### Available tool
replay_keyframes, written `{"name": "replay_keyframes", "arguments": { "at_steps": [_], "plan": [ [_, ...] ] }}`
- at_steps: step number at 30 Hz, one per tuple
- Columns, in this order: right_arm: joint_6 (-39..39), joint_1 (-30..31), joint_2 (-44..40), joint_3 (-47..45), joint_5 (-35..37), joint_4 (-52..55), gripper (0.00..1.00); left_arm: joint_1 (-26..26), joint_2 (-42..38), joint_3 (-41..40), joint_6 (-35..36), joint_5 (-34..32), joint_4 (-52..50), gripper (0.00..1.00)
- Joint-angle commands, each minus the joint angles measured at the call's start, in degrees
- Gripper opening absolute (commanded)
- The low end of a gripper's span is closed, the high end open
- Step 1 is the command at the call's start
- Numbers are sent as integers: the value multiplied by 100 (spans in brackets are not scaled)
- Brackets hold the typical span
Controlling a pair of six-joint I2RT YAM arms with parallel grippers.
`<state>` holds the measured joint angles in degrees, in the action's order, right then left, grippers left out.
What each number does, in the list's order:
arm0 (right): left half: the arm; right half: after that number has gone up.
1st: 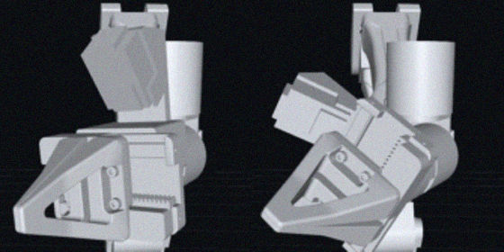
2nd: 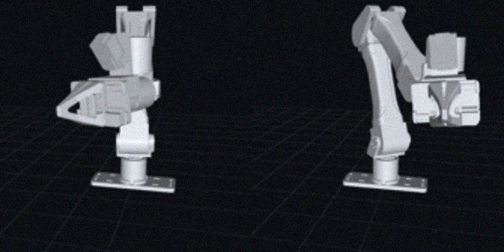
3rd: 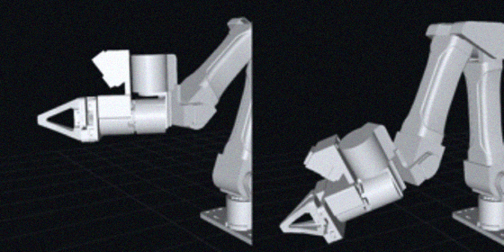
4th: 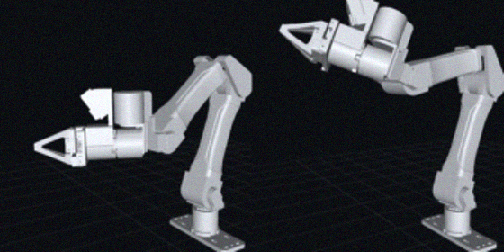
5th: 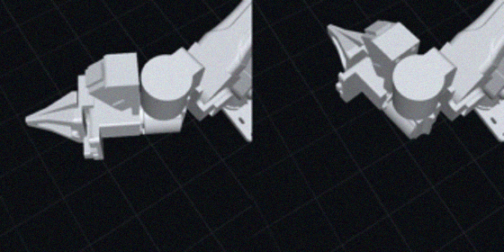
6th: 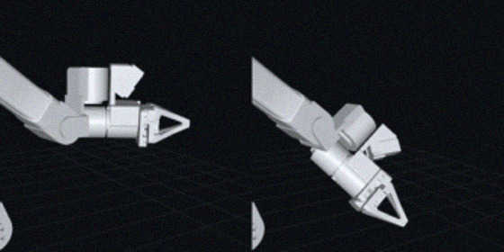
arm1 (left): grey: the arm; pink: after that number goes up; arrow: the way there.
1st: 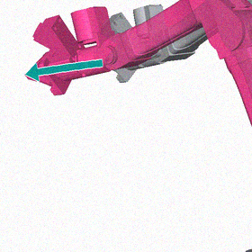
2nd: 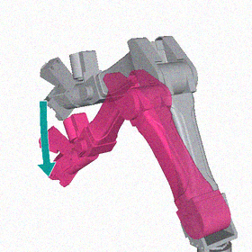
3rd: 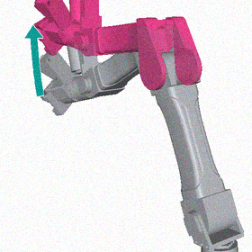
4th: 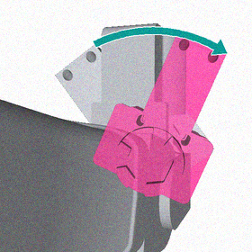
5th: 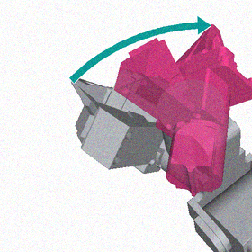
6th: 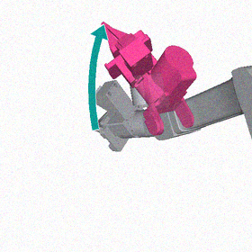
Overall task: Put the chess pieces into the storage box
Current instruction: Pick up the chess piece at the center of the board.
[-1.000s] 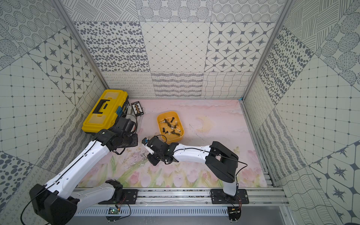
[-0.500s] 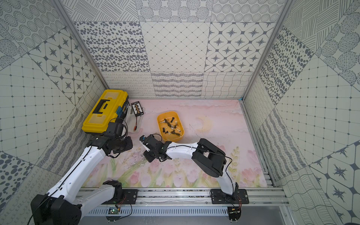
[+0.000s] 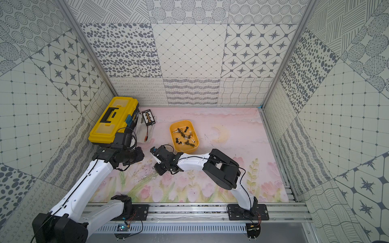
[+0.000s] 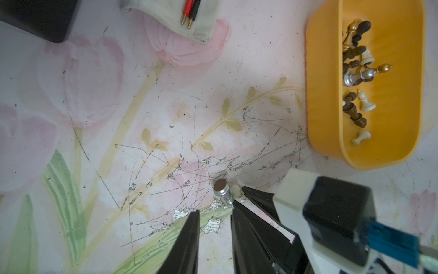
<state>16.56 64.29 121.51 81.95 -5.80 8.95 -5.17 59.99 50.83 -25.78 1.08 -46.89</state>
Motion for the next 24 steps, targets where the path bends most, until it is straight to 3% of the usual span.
{"name": "replay_keyframes", "arguments": {
  "at_steps": [1,13,24],
  "plan": [
    [43,1,170,184,34,-150,24,26,28,-23,29,135,172,29],
    [-19,-4,-66,66,255,-122,10,26,119,-25,47,103,163,29],
    [119,-75,-1301,-390,598,-41,8,27,412,-29,37,279,199,29]
  ]
}}
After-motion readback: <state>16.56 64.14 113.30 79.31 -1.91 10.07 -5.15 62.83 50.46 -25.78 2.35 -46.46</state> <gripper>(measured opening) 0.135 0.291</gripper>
